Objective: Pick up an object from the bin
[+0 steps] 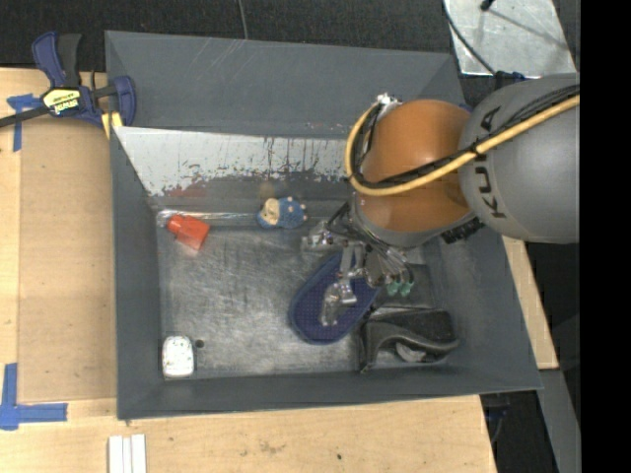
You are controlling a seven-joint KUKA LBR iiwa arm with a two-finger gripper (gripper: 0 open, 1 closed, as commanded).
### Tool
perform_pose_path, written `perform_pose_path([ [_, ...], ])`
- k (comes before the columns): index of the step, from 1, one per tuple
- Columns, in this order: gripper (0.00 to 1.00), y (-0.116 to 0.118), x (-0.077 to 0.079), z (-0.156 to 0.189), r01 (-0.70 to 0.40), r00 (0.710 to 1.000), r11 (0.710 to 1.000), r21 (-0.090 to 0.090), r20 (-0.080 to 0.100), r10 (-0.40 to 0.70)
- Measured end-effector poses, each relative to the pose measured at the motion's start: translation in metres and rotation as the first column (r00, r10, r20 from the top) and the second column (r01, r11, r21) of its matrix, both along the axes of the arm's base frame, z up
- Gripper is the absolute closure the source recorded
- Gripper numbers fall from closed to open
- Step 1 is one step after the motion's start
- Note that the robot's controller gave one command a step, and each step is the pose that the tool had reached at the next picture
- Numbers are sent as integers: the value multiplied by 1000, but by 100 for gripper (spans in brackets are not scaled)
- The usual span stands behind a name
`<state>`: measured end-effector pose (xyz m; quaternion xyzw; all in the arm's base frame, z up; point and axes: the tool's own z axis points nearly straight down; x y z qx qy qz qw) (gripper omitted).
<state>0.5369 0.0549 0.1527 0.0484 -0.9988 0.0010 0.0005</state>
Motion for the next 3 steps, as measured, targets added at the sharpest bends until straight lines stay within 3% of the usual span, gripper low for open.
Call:
perform_pose_path([
  [1,0,-24,-28,-80,74,997,997,9,14,-74],
  [2,100,-23,-27,-77,71,997,997,9,13,-71],
  [3,100,-102,-10,56,-157,988,988,-2,11,157],
])
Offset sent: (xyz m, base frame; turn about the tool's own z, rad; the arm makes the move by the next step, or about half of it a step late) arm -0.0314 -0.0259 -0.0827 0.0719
